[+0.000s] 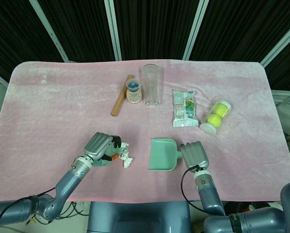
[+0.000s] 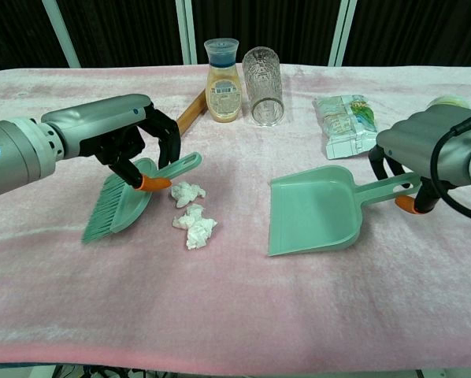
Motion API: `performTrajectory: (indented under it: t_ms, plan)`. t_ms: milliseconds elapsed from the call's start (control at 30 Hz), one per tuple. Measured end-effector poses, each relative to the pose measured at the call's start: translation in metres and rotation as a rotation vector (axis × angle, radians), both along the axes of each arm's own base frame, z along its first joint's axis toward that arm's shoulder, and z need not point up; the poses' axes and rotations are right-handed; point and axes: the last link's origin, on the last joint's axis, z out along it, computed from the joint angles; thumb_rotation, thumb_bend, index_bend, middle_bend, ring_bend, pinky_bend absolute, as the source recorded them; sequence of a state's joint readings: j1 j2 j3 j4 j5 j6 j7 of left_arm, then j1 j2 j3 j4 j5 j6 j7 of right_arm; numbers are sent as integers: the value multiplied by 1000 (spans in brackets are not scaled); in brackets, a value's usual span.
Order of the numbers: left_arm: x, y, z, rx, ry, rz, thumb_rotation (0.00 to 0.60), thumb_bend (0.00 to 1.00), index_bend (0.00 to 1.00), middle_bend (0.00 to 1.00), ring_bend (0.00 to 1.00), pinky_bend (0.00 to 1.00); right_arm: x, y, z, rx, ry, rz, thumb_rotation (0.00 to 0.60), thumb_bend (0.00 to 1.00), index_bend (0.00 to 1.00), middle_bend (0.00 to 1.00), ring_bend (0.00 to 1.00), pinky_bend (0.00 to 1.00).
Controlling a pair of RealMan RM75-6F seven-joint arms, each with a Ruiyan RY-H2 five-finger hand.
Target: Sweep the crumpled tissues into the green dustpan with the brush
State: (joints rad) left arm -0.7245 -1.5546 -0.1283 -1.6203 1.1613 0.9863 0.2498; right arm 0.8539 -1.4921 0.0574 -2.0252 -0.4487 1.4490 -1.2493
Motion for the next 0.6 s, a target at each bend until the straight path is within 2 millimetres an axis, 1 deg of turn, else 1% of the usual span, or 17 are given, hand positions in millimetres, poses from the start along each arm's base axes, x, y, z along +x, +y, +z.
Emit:
performTrajectory:
  t_ms: [600]
  plan:
    - [3, -3, -7, -11, -17, 2, 600, 338, 593, 641, 886, 1000, -3, -1, 0, -2, 3, -8, 600, 452, 591, 552, 647, 792]
